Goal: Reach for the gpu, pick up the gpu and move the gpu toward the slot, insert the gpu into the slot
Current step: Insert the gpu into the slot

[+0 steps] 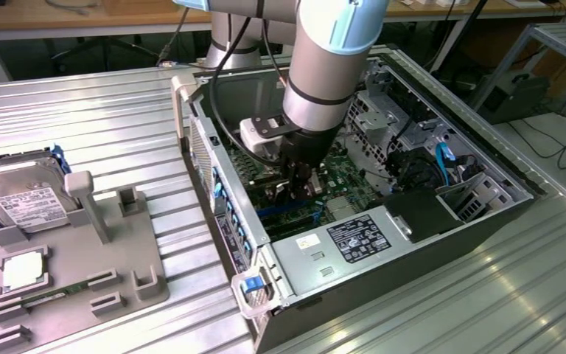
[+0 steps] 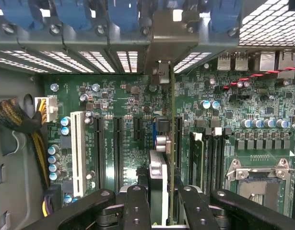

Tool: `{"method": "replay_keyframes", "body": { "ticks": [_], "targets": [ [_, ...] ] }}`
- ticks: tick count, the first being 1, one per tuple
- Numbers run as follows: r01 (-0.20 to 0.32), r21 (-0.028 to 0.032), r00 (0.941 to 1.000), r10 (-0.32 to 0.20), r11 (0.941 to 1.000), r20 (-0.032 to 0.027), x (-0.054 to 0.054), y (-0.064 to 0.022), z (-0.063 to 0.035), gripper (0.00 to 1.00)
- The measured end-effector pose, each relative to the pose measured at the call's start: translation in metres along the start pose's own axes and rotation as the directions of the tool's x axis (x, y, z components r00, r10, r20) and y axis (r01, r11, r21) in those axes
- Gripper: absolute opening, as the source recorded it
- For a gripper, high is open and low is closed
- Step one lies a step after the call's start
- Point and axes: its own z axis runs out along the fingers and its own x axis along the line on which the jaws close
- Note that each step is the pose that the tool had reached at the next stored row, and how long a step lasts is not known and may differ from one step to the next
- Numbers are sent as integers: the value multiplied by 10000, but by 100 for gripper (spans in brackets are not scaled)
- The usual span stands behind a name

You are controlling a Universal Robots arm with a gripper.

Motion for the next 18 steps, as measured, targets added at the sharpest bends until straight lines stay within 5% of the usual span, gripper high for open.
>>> {"method": "replay_keyframes", "body": {
  "ticks": [18],
  "targets": [
    [0, -1, 10000, 0, 10000, 0, 0, 1, 0, 28]
  ]
}}
